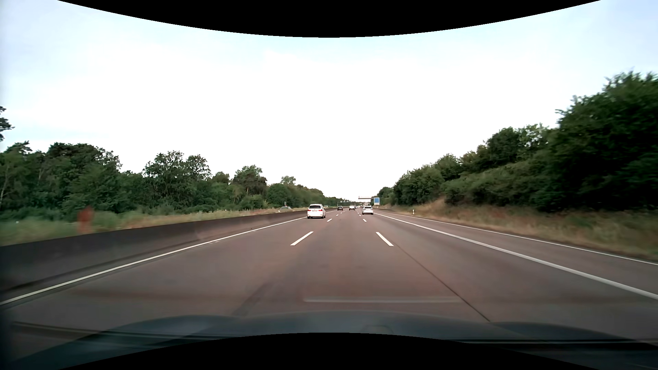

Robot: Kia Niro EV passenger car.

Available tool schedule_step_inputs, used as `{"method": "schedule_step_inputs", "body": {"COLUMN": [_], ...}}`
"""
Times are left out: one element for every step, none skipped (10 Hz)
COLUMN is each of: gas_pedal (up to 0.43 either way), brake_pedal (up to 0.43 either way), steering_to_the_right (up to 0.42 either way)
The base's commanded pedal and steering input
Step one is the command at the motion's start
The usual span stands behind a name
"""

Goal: Follow the waypoints while adhering to traffic rules and regulations

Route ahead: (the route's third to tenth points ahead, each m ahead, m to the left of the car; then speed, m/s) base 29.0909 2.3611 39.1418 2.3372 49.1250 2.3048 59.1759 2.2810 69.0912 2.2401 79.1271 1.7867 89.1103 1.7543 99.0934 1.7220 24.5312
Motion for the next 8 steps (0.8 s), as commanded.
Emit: {"method": "schedule_step_inputs", "body": {"gas_pedal": [0.157, 0.157, 0.157, 0.157, 0.157, 0.157, 0.157, 0.157], "brake_pedal": [0.0, 0.0, 0.0, 0.0, 0.0, 0.0, 0.0, 0.0], "steering_to_the_right": [-0.003, -0.003, -0.003, -0.003, -0.003, -0.003, -0.003, -0.003]}}
